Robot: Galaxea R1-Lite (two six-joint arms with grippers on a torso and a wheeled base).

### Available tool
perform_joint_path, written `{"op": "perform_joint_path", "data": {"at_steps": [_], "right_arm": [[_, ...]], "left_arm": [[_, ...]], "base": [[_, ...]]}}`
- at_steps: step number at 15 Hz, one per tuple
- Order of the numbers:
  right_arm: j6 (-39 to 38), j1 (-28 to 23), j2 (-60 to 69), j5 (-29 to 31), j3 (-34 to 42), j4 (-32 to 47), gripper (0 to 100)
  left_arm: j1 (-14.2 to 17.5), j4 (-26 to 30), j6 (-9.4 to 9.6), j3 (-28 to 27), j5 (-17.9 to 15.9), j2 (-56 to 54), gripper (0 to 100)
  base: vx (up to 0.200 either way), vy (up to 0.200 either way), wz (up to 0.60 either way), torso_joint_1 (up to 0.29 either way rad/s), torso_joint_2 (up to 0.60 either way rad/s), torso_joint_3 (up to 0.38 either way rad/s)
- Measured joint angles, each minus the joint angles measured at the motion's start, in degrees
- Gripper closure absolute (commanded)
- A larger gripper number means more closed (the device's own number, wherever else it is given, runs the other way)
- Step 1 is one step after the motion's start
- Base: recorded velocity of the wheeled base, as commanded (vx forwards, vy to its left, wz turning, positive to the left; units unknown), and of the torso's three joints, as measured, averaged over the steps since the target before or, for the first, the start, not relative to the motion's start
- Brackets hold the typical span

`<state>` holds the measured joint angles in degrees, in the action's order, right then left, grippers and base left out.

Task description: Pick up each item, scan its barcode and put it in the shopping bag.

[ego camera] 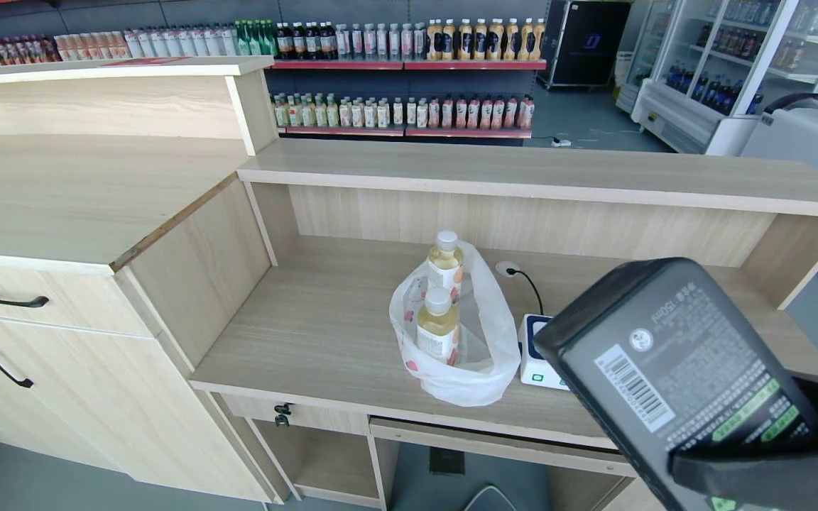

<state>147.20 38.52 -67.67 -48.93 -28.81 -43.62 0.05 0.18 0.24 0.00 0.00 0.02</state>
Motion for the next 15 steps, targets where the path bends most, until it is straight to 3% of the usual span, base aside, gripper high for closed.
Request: {"op": "perform_joint_path", "data": {"at_steps": [15], "right_arm": [[0.96,-0.55,2.6,-3.75,0.3,3.24,100]], "left_arm": [[0.02,0.0,0.0,0.0,0.0,0.0,0]], "base": [[0.0,0.0,0.0,0.0,0.0,0.0]]}}
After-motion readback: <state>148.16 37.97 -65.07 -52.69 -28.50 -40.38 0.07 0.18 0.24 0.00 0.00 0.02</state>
